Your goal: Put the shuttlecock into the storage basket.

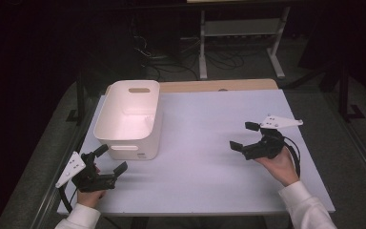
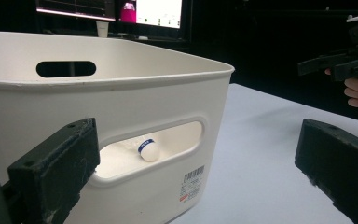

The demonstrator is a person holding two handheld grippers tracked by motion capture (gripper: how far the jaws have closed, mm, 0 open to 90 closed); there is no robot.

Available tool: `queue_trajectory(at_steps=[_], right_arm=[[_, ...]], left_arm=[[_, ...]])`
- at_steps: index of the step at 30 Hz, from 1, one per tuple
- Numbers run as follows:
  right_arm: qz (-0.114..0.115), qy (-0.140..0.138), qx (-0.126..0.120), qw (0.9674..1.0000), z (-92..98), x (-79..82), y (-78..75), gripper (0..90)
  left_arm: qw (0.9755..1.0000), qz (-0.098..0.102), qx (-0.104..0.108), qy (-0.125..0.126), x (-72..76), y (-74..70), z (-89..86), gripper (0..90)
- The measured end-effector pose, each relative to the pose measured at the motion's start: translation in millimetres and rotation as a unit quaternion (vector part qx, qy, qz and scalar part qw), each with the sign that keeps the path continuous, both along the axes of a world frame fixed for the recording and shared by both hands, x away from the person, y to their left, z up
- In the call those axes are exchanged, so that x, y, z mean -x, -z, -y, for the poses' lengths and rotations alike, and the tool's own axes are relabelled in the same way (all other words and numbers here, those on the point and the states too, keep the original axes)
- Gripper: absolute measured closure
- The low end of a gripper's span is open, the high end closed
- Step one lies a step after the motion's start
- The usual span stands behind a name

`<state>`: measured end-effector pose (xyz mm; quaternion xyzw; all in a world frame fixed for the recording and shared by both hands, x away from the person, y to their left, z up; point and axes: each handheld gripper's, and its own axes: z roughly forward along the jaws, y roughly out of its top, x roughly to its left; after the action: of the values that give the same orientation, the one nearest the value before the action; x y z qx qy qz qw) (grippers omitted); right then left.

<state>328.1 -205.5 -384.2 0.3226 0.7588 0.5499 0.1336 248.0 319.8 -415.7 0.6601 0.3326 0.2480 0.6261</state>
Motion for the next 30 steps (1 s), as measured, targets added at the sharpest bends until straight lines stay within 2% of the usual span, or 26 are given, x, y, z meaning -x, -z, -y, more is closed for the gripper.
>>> queue_trajectory(at_steps=[5,15,23,30], right_arm=[[-0.002,0.007,0.004,1.0,5.9,5.0,4.1,0.0],[0.011,0.025,-0.004,0.9996,18.4,12.4,13.8,0.0],[0.012,0.04,-0.012,0.9991,27.2,18.2,19.5,0.0],[0.025,0.052,-0.016,0.9982,36.0,24.8,22.3,0.0]], left_arm=[[1.0,0.0,0.001,0.0,-0.4,0.3,0.5,0.0],[1.0,0.0,0.0,-0.002,-0.4,0.4,0.5,0.0],[1.0,0.001,0.001,-0.001,-0.3,0.4,0.2,0.0],[1.0,0.004,0.001,-0.001,-0.3,0.2,-0.1,0.0]])
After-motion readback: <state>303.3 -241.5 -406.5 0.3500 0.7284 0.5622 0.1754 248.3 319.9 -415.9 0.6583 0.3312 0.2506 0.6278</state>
